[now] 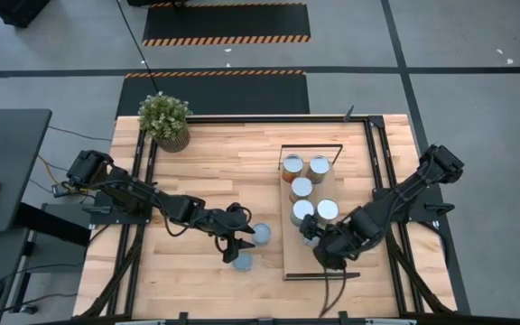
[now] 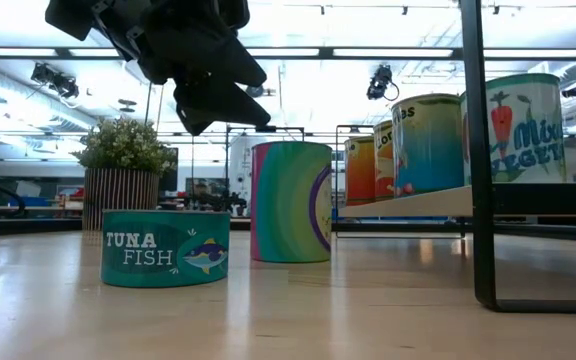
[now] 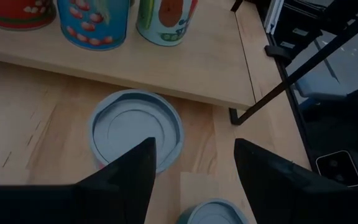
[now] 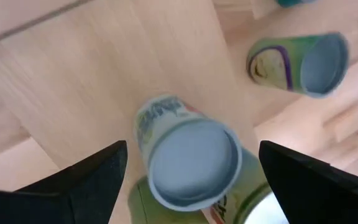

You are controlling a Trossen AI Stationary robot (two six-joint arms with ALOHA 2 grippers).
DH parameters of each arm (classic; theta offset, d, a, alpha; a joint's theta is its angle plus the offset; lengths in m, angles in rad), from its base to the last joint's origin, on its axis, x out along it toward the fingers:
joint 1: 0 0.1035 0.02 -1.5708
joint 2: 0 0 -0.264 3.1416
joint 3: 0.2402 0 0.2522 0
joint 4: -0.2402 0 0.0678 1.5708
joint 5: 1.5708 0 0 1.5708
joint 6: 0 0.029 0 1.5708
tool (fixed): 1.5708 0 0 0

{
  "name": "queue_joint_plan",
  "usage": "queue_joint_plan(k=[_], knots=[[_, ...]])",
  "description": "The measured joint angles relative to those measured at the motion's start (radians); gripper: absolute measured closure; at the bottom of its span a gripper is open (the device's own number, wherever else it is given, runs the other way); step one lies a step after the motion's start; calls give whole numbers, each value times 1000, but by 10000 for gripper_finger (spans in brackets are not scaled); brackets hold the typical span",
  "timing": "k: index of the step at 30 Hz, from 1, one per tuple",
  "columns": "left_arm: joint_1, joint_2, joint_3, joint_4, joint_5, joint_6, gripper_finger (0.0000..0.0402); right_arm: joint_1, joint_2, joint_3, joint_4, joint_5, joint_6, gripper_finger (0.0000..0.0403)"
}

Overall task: Pick and place cans onto a shelf
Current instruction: Move the canned mixed vegetables in between the canned corn and canned oranges on the shelf

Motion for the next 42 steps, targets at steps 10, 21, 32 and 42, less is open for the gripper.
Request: queue_joint_plan(k=[10, 21, 32, 42], knots=[[5, 0, 0, 3, 0, -1, 179, -96, 9, 0, 40, -130, -82, 30], [4, 0, 0, 12, 0, 0, 179, -138, 49, -1, 13, -142, -85, 30], [3, 0, 0, 16, 8, -20, 179, -139, 52, -81, 44, -144, -88, 31], [3, 0, 0, 17, 8, -19, 179, -125, 52, -103, 60, -139, -90, 95]])
